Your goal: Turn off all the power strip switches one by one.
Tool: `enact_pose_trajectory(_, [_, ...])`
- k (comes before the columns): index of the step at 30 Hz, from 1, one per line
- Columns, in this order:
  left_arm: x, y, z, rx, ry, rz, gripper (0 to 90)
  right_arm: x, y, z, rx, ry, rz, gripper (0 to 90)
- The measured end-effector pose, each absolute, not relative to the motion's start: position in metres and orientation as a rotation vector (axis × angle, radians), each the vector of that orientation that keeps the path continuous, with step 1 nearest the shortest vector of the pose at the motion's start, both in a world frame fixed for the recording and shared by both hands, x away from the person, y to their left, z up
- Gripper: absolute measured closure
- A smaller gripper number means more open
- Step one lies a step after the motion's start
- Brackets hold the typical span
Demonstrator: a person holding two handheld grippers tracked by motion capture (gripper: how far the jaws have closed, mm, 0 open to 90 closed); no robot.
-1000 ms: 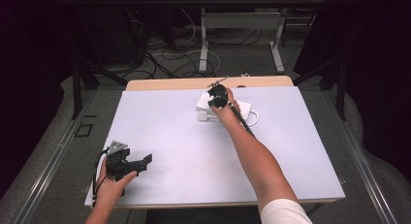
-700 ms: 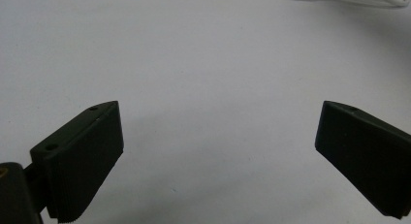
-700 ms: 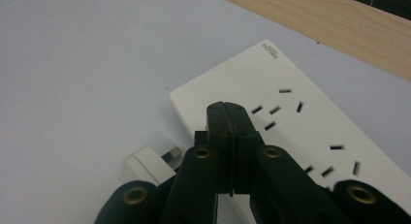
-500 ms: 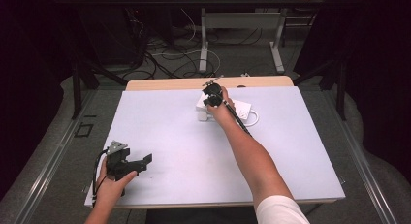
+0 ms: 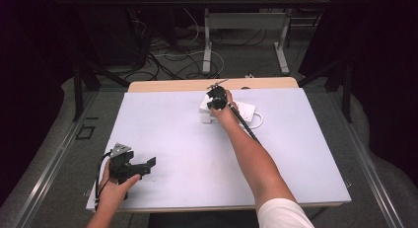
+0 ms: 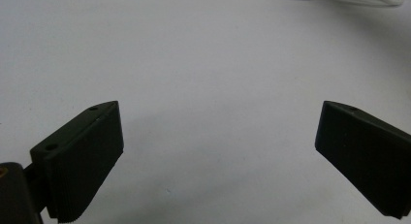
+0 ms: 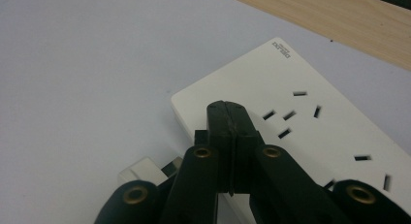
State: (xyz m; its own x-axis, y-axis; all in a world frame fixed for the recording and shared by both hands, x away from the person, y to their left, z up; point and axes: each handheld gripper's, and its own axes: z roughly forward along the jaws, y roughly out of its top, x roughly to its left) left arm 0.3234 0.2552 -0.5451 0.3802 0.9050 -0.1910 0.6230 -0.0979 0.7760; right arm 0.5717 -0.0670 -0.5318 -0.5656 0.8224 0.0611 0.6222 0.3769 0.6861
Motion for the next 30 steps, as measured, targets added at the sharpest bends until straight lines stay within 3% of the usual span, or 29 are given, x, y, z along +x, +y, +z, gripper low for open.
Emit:
enact_pose_trajectory(19, [0.324,0.253,-0.546,1.835,1.334,0.420,3.3,0.558,-0.077,-0.525,1.242,2.377,0.938,90.0])
enact_pose_trajectory(30, [0.326,0.251,-0.545,1.842,1.328,0.425,3.3,0.534,-0.092,-0.511,1.170,2.375,1.015,81.3])
